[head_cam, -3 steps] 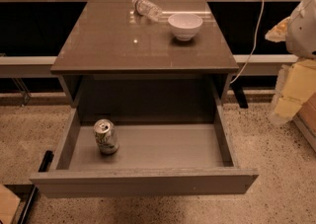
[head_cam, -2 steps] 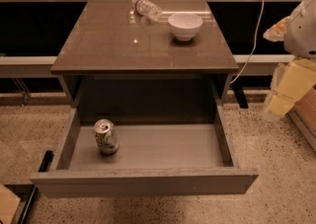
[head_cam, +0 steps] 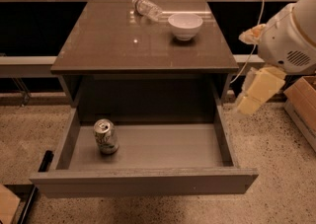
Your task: Pick 7up can from top drawer and place on counter
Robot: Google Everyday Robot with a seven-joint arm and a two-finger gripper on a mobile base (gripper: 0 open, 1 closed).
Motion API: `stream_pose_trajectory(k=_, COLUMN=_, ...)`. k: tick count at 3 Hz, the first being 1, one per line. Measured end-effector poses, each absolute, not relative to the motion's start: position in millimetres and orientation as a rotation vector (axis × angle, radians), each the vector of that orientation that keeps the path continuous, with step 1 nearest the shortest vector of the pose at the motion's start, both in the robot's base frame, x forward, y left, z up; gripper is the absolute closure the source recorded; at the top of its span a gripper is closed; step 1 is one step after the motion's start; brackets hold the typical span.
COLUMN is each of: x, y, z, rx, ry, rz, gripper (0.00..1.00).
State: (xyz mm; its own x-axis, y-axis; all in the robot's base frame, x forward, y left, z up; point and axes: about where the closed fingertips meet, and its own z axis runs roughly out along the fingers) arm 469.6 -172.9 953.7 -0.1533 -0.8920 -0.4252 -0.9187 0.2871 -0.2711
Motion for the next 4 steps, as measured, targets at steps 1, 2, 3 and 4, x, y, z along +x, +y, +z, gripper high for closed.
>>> stream_pose_trajectory(k=1, x=492.0, y=-155.3, z=938.8, rx=-1.521, ry=1.975, rz=0.162, gripper=0.0)
stream_pose_trajectory(k=2, x=494.3, y=-152.4, z=943.5, rx=-1.507, ry=1.963, rz=0.159, gripper=0.0)
stream_pose_trajectory(k=3, x=499.9, y=-132.9, z=920.5, rx=-1.536, ry=1.951, rz=0.234, gripper=0.0)
stream_pose_trajectory(k=4, x=506.5, y=-104.4, z=892.3, rx=-1.573, ry=1.908, rz=0.313, gripper=0.0)
